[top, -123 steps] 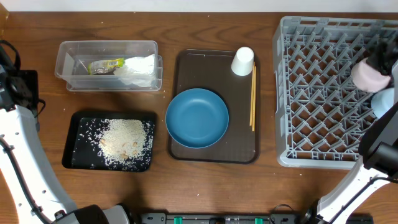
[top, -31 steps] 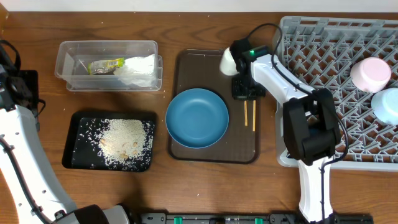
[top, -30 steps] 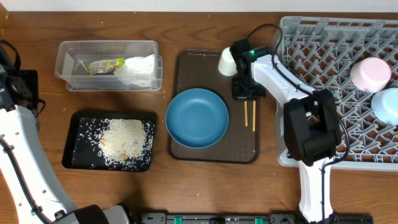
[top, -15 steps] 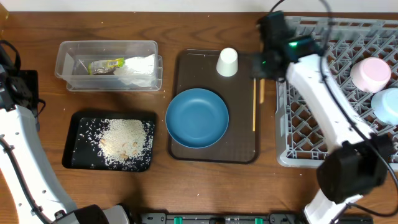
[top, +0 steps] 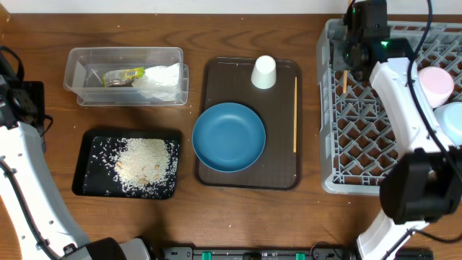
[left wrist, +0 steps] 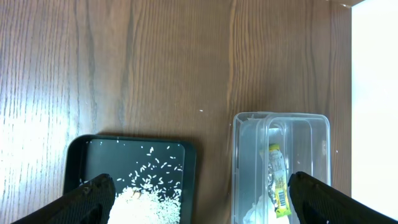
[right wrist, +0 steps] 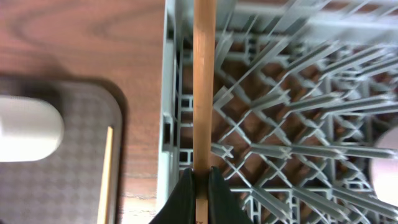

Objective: Sort waste into correct bins and load items into the dishwasher rack
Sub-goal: 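Grasp one chopstick and carry it into the rack, then reach back and grasp the second chopstick with the right gripper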

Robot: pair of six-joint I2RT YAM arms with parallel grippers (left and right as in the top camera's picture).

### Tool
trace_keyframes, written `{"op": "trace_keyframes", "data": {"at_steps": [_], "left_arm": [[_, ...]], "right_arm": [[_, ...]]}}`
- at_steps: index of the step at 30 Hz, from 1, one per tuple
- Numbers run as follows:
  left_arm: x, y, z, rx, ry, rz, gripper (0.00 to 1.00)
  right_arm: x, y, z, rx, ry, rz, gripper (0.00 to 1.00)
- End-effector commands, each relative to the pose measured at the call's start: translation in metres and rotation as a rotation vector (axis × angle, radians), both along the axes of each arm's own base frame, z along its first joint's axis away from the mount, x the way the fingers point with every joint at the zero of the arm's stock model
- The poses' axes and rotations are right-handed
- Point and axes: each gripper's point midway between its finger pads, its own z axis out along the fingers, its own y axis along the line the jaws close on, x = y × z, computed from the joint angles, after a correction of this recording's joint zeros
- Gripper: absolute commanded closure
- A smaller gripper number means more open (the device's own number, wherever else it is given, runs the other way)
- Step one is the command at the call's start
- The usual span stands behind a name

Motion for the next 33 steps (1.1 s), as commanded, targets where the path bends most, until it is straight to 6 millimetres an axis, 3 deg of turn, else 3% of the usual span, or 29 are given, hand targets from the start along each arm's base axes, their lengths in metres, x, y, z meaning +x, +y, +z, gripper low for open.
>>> {"op": "trace_keyframes", "data": {"at_steps": [1, 4, 7, 12, 19, 23, 28, 33], "left_arm": [[-0.002, 0.003, -0.002, 0.008, 0.018, 0.001, 0.08], [-0.002, 0.003, -0.002, 0.008, 0.018, 0.001, 0.08], [-0.002, 0.003, -0.002, 0.008, 0.018, 0.001, 0.08], [-0.002, 0.003, -0.002, 0.008, 0.018, 0.001, 0.08], [-0.002, 0.003, -0.002, 0.008, 0.017, 0.001, 0.08], [-0.002, 0.003, -0.002, 0.008, 0.018, 0.001, 0.08], [-0.002, 0.003, -0.002, 0.008, 0.018, 0.001, 0.08], [-0.002, 0.003, -0.002, 0.008, 0.018, 0.001, 0.08]], "right_arm": [[-0.002, 0.006, -0.03, 0.031, 0.071, 0.054, 0.85], [-0.005, 0.009, -0.039, 0.036, 0.1, 0.06, 0.61], [-0.01, 0.017, -0.042, 0.068, 0.123, 0.07, 0.47], [-0.02, 0.045, -0.045, 0.159, 0.162, 0.128, 0.46], [-0.059, 0.122, -0.046, 0.348, 0.285, 0.32, 0.47], [-0.079, 0.149, -0.052, 0.276, 0.335, 0.368, 0.47], [-0.08, 0.142, -0.069, 0.103, 0.307, 0.16, 0.5], [-0.087, 0.129, -0.104, 0.015, 0.284, 0.001, 0.52]]}}
